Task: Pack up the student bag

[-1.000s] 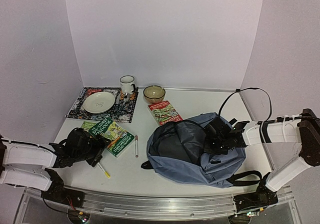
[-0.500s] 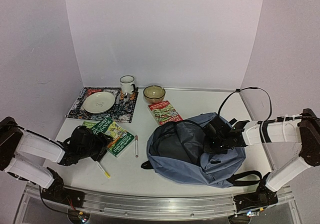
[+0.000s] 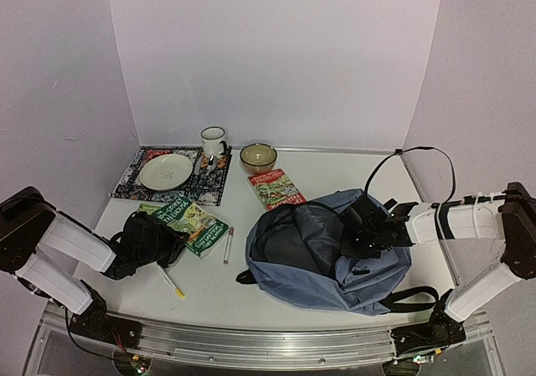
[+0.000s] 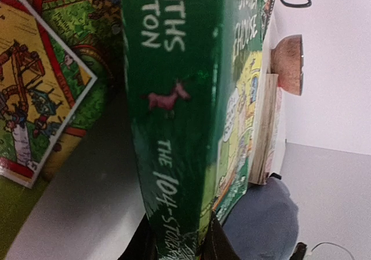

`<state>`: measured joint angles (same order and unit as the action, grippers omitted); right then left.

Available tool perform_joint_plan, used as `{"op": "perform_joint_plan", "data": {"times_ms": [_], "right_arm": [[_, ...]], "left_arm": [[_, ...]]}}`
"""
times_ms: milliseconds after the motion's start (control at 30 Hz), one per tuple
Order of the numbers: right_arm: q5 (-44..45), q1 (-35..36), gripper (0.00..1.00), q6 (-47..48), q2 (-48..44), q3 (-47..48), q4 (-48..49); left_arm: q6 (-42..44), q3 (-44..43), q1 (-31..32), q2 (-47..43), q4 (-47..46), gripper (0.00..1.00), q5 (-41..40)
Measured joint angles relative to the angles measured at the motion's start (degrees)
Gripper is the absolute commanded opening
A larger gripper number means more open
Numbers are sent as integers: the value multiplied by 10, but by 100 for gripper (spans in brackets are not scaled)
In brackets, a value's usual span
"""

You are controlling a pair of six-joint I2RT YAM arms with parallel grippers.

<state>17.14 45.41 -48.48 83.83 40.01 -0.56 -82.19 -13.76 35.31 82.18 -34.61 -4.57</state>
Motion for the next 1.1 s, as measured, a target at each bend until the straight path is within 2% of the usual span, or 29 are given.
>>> {"op": "perform_joint_plan", "data": {"times_ms": [67,300,533,667,1100], "right_arm": [[0,0,13,1,0,0,0],[0,0,13,5,2,0,1],[2,0,16,10,2,8,-7],[2,0,25,16,0,12,-11],[-43,0,72,79,-69,49,-24]], "left_arm": [[-2,2,0,-16,-2,0,1],[11,23,0,-93,27,0,1],[53,8,0,-189,115,0,8],[79,-17,0,-223,172,0,21],[183,-169,-1,-237,327,0,111]]}}
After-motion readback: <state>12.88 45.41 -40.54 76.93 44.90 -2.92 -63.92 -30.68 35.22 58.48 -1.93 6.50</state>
